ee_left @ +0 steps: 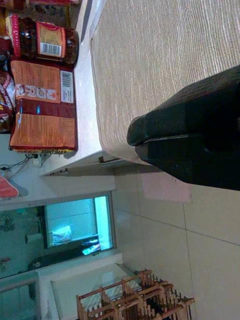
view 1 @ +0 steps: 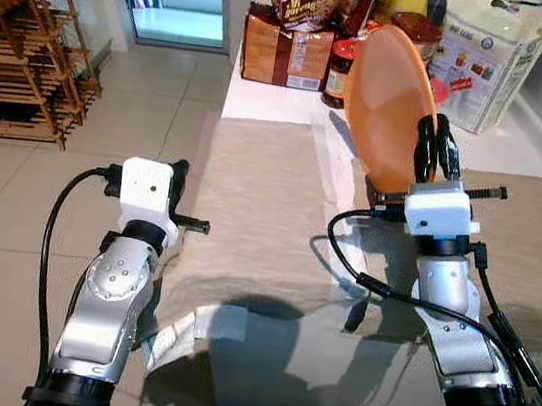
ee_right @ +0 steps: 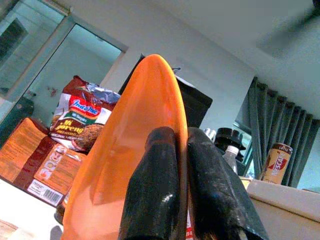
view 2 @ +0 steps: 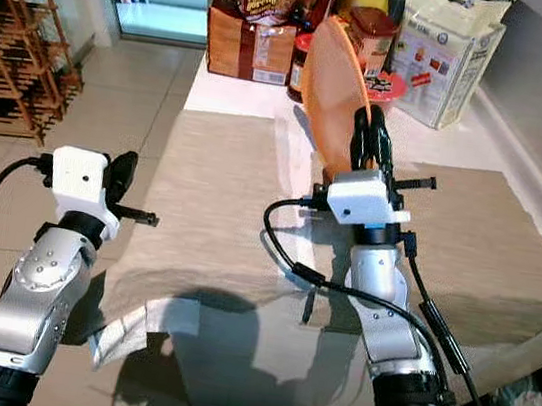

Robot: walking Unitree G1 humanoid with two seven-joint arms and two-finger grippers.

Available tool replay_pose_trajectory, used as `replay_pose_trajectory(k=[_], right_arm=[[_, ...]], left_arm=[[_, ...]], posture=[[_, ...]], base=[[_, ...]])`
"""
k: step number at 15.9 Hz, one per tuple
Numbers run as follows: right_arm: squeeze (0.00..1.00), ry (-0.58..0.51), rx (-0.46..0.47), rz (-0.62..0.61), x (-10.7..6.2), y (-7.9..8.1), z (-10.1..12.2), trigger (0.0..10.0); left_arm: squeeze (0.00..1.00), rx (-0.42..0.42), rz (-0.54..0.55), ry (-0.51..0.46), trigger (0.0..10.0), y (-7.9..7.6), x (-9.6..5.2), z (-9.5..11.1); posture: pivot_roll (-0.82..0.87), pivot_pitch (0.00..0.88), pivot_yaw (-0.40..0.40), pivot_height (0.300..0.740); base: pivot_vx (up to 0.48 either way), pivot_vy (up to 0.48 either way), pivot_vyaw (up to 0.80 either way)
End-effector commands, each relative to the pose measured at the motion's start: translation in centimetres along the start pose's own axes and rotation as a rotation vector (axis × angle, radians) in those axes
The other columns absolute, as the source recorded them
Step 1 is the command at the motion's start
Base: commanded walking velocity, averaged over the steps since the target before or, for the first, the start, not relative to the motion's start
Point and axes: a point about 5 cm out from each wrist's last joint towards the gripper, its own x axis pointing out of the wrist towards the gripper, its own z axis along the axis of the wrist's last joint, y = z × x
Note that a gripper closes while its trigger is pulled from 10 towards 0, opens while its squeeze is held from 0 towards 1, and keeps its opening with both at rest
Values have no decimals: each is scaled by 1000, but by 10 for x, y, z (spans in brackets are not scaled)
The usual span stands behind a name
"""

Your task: Setting the table

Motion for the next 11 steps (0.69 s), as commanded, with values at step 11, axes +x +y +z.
replay_pose_trajectory(k=[11], right_arm=[[0,271,480,-107,13,-4,-19,0]], left_arm=[[0,-3,-20,6,10000,-4,1,-1]], posture=[[-98,0,62,740]], base=[[0,0,0]])
